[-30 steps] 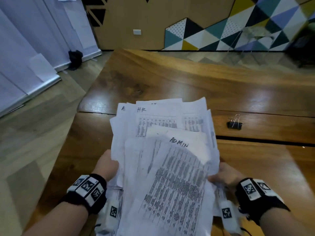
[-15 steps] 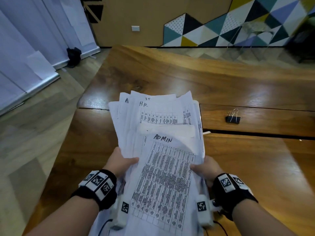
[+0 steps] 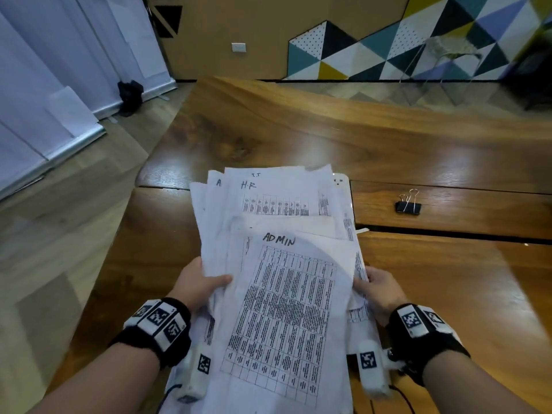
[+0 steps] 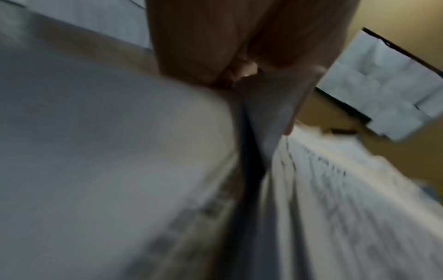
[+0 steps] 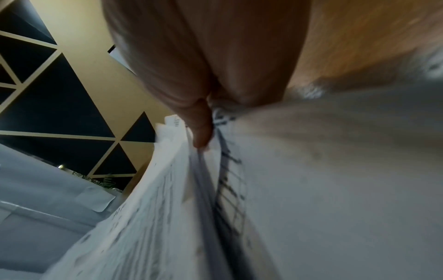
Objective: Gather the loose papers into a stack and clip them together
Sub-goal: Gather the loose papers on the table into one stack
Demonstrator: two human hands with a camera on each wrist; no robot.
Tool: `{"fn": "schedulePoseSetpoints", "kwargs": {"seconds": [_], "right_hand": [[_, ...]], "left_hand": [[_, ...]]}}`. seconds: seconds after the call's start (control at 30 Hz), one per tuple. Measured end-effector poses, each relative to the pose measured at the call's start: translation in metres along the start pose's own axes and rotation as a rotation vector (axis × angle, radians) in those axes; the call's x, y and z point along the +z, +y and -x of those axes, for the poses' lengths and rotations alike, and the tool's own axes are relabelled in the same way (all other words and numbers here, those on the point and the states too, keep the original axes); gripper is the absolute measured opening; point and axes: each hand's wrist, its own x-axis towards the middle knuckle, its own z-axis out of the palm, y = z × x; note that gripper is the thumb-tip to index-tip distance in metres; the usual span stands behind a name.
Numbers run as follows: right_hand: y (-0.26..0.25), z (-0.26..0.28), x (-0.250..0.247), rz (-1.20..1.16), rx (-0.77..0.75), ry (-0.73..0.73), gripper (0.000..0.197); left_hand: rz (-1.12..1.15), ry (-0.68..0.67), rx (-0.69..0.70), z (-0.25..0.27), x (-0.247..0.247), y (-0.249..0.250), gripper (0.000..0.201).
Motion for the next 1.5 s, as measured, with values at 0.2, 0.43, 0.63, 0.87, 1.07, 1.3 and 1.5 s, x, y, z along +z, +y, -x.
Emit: {"fn": "schedulePoseSetpoints", "kwargs": {"seconds": [0.2,0.43,0.63,0.87,1.07,1.3,1.5], "right_hand": [[-0.001,-0.001,0.029,-0.023,0.006,-0.016,0.021],[-0.005,0.002,0.029,-0.225,0.083,-0.151,0.071],[-0.024,0.001,0.059,0.369,-0.067,0.006,0.038],[-0.032,0.007,0.030,0.190,-0.054,-0.033,0.012],[-0.039,0.006,0.046,0.111,-0.080,-0.189,0.026],[-0.036,-0.003,0.055,0.233,-0.002,-0.063,0.023],[-0.075,0.039,0.046,0.236,-0.229,-0.039,0.017]], "left_hand": [[0.051,-0.100,-0.114,-0.001,0.008,0.011,0.026],[0.214,-0.117,-0.131,0.003,0.007,0.005,0.032],[0.169,-0.199,-0.153,0.007,0.037,0.011,0.041],[0.019,0.091,0.007,0.003,0.022,0.013,0.020],[0.020,0.021,-0.061,0.001,0.015,0.017,0.035],[0.301,-0.275,-0.256,0.018,0.026,0.033,0.033],[-0.118,-0.038,-0.057,0.029,0.023,0.071,0.035]]}}
